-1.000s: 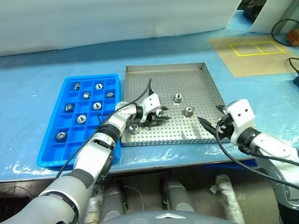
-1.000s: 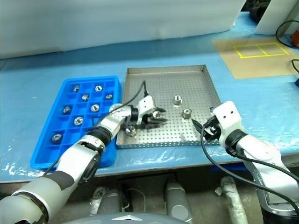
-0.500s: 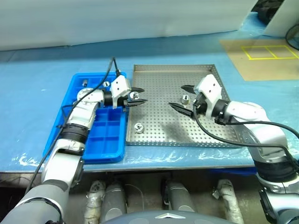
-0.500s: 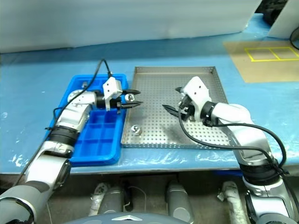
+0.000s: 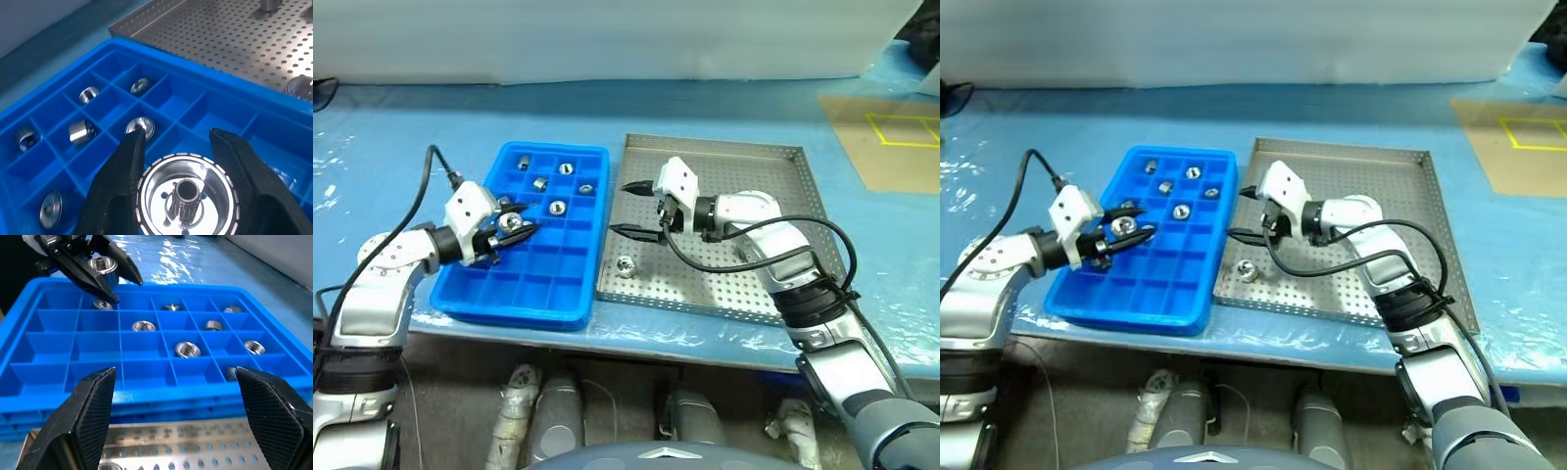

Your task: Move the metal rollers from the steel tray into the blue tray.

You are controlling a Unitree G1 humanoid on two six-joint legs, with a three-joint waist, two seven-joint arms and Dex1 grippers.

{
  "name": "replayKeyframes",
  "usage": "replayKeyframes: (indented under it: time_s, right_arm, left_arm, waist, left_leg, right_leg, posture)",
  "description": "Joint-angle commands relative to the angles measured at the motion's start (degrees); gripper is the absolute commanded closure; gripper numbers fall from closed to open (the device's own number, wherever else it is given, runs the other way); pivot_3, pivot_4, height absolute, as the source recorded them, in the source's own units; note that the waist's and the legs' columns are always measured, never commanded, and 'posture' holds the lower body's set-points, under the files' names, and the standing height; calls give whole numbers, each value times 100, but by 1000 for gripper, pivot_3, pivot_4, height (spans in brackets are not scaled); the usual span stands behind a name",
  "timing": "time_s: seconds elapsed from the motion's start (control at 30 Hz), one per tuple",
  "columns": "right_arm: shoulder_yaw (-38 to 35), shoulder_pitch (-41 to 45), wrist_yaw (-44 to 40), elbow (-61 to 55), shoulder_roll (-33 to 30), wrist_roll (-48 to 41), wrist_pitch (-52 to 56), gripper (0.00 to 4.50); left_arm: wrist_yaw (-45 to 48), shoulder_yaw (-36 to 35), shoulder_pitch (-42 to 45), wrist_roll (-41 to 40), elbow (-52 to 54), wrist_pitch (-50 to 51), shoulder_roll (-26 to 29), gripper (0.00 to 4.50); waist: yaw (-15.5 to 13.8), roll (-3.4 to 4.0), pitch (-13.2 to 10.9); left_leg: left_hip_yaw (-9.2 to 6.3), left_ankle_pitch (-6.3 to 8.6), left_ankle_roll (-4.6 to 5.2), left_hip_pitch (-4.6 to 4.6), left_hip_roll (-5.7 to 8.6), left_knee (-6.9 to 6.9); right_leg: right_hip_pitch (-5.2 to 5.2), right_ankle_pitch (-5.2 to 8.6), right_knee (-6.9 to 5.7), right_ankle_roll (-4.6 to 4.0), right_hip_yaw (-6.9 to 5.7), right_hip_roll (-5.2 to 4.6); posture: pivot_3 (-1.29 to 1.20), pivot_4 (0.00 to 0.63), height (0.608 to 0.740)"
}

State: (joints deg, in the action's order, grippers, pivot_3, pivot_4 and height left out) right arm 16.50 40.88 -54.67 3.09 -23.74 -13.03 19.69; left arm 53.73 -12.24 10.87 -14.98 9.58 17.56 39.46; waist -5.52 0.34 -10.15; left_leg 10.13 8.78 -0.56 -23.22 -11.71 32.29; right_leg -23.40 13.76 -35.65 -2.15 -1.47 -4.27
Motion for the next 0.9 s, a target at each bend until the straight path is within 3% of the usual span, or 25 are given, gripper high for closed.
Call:
replayKeyframes:
  time_s: [0.03, 0.47, 0.9]
  right_arm:
    - [-11, 198, -176, 122, 113, 36, -294, 430]
    - [78, 110, -1142, -108, 36, -149, 79, 430]
    - [14, 68, -903, 43, 110, 136, -85, 430]
  left_arm:
    - [-232, -358, -415, -210, 560, 160, 78, 2757]
    - [-347, -201, -1380, -294, 861, 195, 116, 2757]
    - [-450, 38, -1556, 65, 476, -54, 223, 2757]
  waist:
    - [-42, -3, -1]
    - [-173, -8, -2]
    - [-175, -8, -1]
  left_leg:
    - [0, 0, -1, 0, 0, 1]
    - [-2, -6, -11, 2, -5, -4]
    - [-3, -8, -14, 5, -5, -5]
  right_leg:
    - [1, 0, 0, 0, 1, 0]
    - [-1, 1, 1, 2, 1, 4]
    - [-1, 1, -1, 2, 2, 5]
  posture:
    - [204, 150, 740]
    - [220, 150, 740]
    - [219, 150, 740]
